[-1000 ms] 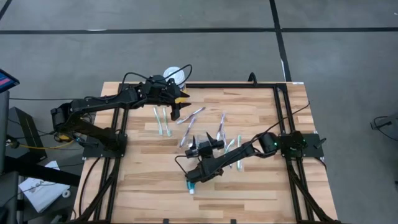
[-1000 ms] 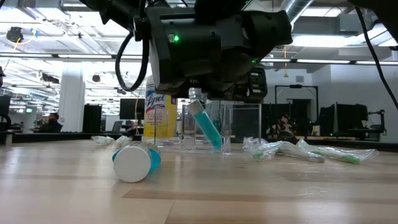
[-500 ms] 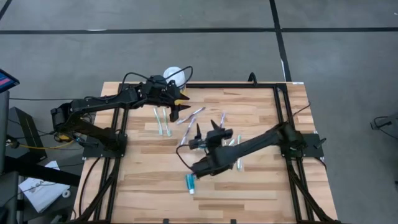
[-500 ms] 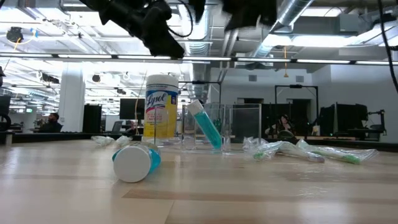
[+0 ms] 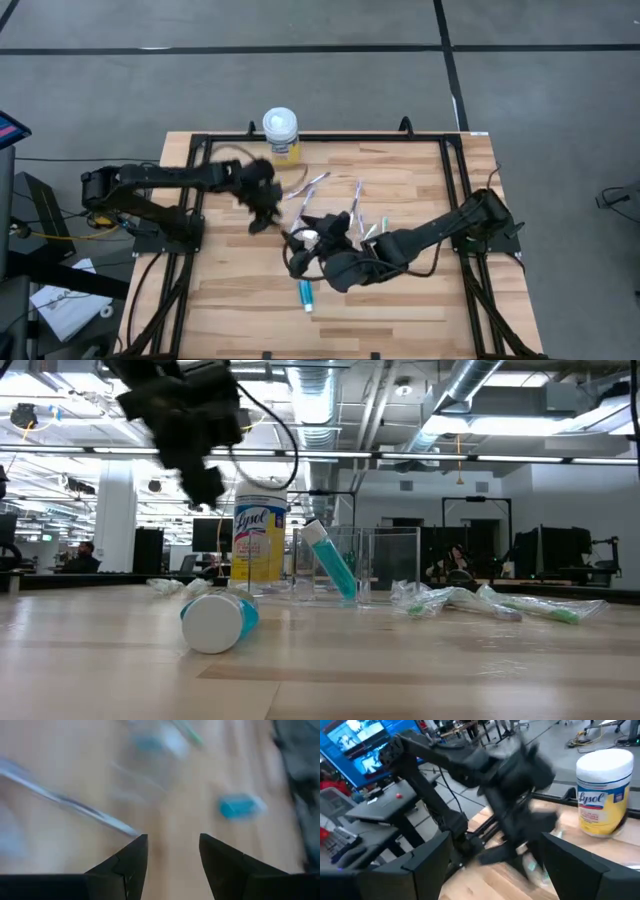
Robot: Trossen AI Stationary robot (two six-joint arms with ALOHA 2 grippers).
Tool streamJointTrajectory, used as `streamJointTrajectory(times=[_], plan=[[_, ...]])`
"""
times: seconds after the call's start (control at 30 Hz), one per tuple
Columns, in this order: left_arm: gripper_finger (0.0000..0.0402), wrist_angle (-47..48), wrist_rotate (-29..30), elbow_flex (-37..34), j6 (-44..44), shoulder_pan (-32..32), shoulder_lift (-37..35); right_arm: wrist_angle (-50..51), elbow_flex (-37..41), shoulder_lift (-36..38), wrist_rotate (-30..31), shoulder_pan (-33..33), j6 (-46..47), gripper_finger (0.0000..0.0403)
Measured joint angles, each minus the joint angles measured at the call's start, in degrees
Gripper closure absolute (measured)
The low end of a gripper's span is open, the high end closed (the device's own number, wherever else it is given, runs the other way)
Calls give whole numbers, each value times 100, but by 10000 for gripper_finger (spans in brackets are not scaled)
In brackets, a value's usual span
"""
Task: Pick & Place toothbrushing station
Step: Put the mouthwash into the middle compartment of the transparent organizer
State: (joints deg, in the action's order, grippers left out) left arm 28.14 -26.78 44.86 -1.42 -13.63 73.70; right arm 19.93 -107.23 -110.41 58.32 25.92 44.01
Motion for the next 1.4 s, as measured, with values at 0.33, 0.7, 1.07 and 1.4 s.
streamJointTrajectory(times=[0.33,0.7,1.07,1.4], plan=[[229,-260,944,33,61,2687,-1196,1568,-953,330,-23,65,59,113],[229,-354,1908,275,-1673,4040,-360,2294,-1201,332,-648,-286,430,113],[229,-1291,2098,1498,-2672,4034,1587,2515,-1832,378,-961,-436,-106,113],[229,-1329,2177,1703,-3732,4228,2306,2783,-2394,378,-985,-338,-701,113]])
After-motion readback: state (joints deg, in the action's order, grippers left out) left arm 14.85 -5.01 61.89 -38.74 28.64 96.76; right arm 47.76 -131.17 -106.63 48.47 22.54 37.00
